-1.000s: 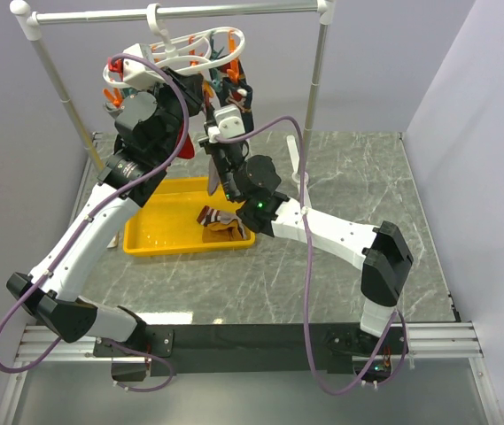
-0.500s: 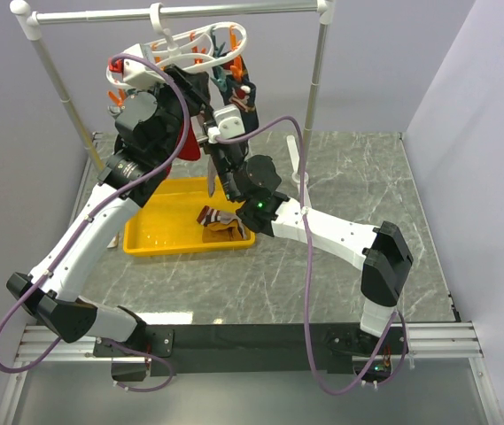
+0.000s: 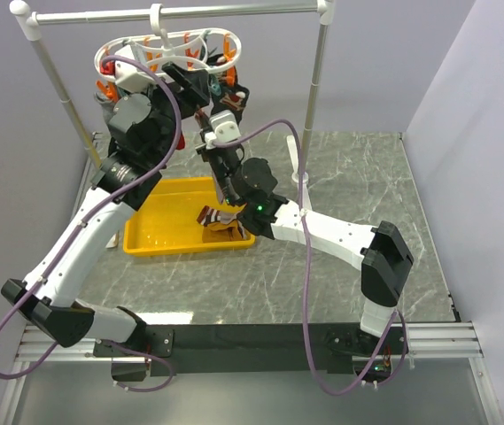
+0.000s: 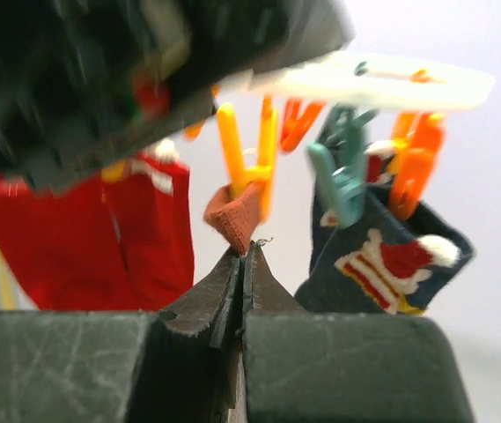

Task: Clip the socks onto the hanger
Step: Clamp the sock onto the hanger.

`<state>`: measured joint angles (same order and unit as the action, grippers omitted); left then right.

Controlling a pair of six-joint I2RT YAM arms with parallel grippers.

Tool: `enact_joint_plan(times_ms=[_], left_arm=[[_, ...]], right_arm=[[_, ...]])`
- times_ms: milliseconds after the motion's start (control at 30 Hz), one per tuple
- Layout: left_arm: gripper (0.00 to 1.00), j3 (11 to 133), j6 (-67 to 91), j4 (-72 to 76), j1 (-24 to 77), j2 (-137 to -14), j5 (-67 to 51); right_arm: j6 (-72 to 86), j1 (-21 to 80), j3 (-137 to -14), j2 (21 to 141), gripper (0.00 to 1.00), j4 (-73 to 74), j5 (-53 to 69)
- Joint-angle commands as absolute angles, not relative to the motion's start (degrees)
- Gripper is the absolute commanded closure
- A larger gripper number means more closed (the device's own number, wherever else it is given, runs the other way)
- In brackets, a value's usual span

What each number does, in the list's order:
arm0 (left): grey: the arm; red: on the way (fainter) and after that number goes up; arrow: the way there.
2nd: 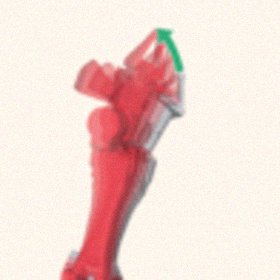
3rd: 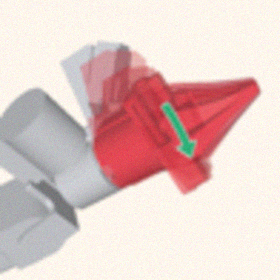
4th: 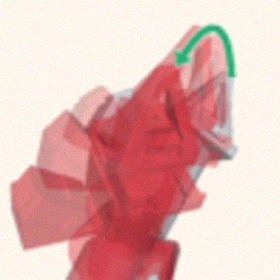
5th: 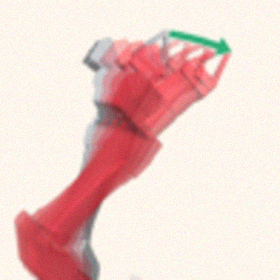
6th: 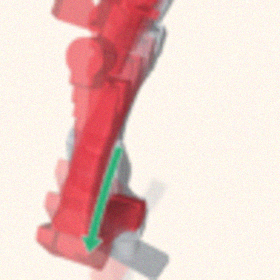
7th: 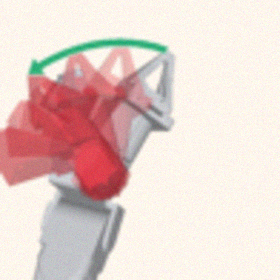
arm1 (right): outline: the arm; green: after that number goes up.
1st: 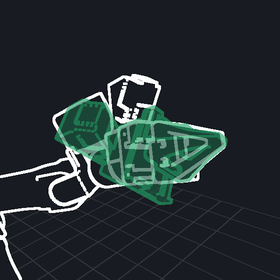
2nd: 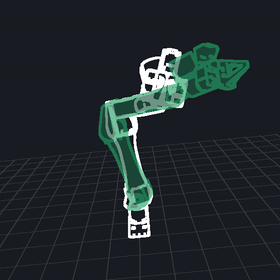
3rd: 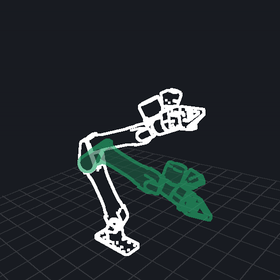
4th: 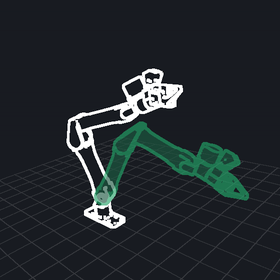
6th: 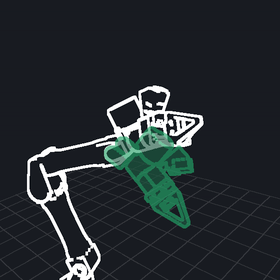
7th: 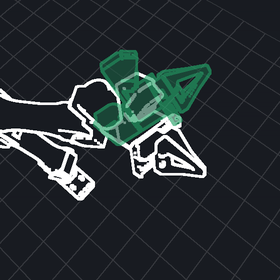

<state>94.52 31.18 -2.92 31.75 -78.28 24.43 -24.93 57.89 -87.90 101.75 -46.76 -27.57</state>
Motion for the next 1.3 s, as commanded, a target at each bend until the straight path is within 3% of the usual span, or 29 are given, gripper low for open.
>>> enact_joint_plan(times_ms=[0,333,433,467,500,600,867,1267], left_arm=[[0.23,96.8,32.5,-5.1,31.6,-75.4,24.8],[0.23,99.2,35.9,-14.7,29.7,-74.7,21.4],[0.25,98.4,36.9,-15.4,27.9,-74.4,18.9],[0.26,98.1,37.1,-15.5,27.5,-74.4,18.5],[0.26,97.8,37.2,-15.1,26.7,-74.1,17.5],[0.28,96.0,36.1,-12.4,25.2,-73.1,12.8],[0.32,95.1,34.6,-9.4,24.3,-72.6,6.0],[0.32,96.6,36.9,-10.2,23.7,-76.1,5.1]], right_arm=[[-22.9,58.4,-86.7,98.9,1.0,-45.9,-25.4],[-19.4,58.4,-87.0,98.2,0.91,-41.6,-18.3],[-18.5,58.4,-87.3,96.9,0.79,-38.9,-15.2],[-18.3,58.3,-87.4,95.9,0.62,-36.7,-14.4],[-17.7,58.3,-87.5,95.4,0.51,-35.7,-14.0],[-16.2,58.3,-87.3,92.8,0.36,-32.1,-15.2],[-13.6,56.3,-85.3,88.7,0.34,-28.1,-16.7],[-8.1,52.9,-82.3,85.7,0.46,-28.8,-16.2]])
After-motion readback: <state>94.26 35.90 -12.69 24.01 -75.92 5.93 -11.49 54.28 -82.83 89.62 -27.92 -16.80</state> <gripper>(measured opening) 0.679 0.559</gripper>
